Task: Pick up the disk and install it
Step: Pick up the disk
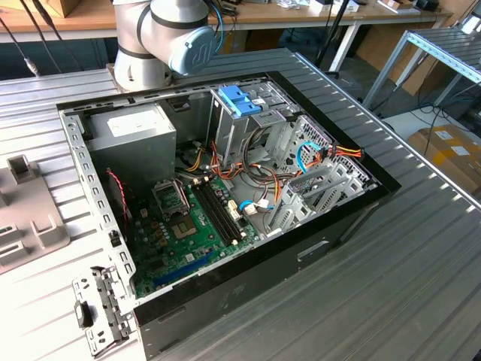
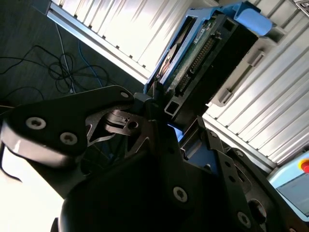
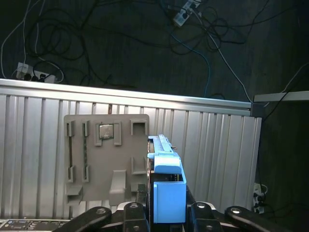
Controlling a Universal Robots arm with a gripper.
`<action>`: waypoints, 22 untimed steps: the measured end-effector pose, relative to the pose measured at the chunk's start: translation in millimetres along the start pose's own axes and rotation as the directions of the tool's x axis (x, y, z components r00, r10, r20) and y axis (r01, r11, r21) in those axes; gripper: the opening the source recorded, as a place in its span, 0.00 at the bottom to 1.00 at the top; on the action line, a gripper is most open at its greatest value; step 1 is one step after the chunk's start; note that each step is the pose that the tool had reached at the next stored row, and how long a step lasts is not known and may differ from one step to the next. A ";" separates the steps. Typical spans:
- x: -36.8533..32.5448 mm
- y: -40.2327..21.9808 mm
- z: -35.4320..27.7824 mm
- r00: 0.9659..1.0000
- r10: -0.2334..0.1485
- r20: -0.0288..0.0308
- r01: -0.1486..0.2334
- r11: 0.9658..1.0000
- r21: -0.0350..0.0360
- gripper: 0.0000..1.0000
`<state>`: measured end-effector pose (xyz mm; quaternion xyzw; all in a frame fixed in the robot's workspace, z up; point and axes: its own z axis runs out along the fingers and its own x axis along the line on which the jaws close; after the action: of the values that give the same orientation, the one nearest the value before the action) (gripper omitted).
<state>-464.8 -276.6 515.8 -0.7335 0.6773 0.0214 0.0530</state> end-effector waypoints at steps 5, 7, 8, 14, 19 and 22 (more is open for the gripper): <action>-0.8 -0.4 -7.7 1.000 0.000 0.001 0.000 1.000 0.000 0.37; -1.0 -0.5 -9.6 1.000 0.000 0.001 0.000 1.000 0.000 0.37; -1.1 -0.5 -10.6 1.000 0.000 0.001 0.000 1.000 0.000 0.37; -1.9 -0.9 -18.1 1.000 0.000 0.002 0.000 1.000 0.000 0.37; -2.5 -1.2 -23.9 1.000 0.000 0.003 0.000 1.000 0.000 0.37; -2.8 -1.3 -26.8 1.000 0.000 0.003 0.000 1.000 0.000 0.37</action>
<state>-464.8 -276.6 542.8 -0.7334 0.6773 0.0224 0.0542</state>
